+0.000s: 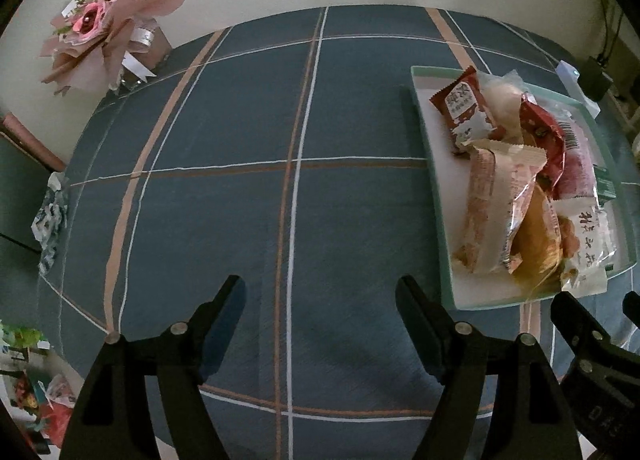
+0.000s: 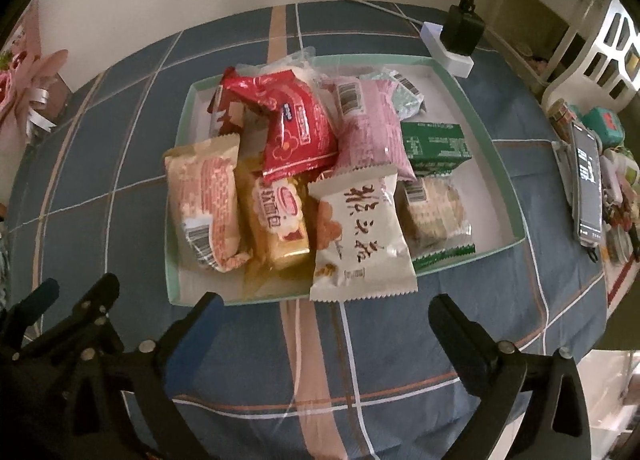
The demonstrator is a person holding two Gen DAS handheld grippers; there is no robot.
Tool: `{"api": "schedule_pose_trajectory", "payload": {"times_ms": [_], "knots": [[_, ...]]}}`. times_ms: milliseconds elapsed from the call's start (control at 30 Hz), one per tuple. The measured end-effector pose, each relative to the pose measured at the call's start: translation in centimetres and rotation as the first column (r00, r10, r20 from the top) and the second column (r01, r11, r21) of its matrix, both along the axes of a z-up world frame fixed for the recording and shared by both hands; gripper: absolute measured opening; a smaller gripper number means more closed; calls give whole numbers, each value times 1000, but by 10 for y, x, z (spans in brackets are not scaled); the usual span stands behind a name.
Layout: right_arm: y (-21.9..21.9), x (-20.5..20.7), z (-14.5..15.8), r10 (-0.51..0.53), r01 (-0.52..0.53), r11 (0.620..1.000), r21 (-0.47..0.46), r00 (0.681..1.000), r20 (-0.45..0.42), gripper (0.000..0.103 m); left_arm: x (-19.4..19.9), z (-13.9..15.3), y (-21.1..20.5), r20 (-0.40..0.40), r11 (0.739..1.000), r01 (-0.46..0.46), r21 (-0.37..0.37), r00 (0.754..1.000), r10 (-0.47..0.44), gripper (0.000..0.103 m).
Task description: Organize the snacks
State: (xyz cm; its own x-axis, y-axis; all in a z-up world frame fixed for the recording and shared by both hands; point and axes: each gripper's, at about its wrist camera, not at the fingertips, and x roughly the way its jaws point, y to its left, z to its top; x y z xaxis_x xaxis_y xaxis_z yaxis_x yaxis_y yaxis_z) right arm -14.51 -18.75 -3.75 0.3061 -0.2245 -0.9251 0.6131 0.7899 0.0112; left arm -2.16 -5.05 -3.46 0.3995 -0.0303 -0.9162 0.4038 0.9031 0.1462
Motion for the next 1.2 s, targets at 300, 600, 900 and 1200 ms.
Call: {"api": "schedule_pose_trajectory", "payload": {"times_ms": [300,600,900,1200], "knots": [[1,-1,-3,7,-7,1000,1,1000,-9,103,3,3,14,-17,998,-41,-38,999,40,86],[-2,4,-3,9,-10,1000,-14,1000,-21,103,11,6,19,-7,996,-56,-71,998,55,91],[-2,6,-3,3,-3,1000,-28,1000,-27,103,15,7,20,-11,995,-70,-73,997,70,91],[-3,6,-3,-4,3,999,-32,1000,-28,103,16,7,20,-9,995,-81,-54,997,81,91]]}}
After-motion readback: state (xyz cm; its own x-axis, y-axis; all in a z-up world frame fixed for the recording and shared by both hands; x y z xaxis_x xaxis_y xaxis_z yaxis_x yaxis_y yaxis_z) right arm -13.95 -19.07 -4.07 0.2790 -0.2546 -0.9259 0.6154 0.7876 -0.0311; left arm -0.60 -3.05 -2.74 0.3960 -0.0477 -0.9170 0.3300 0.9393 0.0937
